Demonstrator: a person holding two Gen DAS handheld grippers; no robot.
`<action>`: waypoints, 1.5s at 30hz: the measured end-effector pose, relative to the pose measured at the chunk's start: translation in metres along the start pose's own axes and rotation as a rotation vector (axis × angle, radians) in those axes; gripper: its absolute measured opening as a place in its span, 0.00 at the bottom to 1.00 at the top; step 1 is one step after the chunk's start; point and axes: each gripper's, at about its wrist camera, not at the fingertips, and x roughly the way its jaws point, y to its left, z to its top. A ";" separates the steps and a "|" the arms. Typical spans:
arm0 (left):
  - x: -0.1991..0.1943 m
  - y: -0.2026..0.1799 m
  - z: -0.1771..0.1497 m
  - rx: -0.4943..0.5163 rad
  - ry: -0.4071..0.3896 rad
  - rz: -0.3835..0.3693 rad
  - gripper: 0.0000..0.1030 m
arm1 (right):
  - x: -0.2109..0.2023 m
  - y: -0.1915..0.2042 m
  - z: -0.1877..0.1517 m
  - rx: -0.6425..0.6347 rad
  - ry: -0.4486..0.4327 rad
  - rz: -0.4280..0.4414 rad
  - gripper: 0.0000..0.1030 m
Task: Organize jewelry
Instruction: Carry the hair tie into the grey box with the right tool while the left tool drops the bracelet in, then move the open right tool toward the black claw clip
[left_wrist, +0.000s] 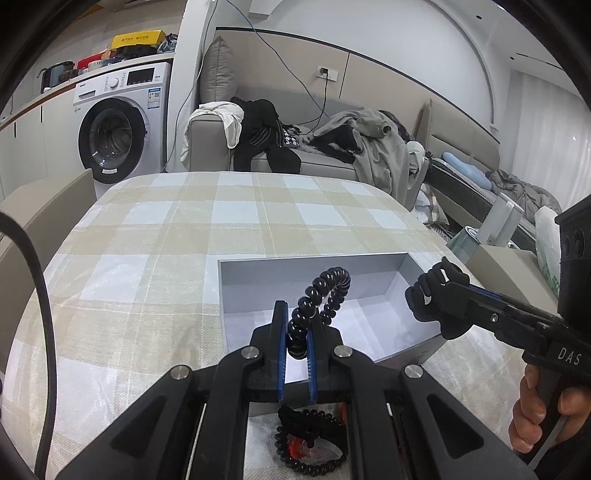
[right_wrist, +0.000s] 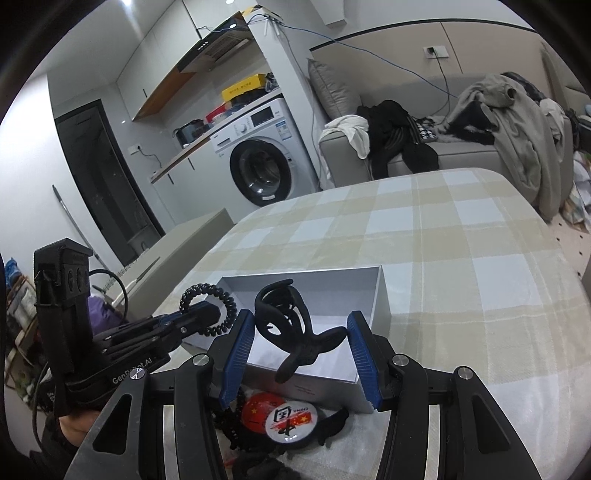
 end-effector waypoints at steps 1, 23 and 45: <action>-0.001 -0.001 0.000 0.001 -0.001 0.004 0.04 | 0.000 0.000 0.000 0.003 0.001 -0.002 0.51; -0.054 -0.005 -0.032 0.009 -0.066 -0.010 0.99 | -0.052 0.006 -0.049 -0.103 0.022 -0.099 1.00; -0.042 0.002 -0.057 0.017 -0.005 0.030 0.99 | -0.017 0.021 -0.087 -0.121 0.204 -0.116 1.00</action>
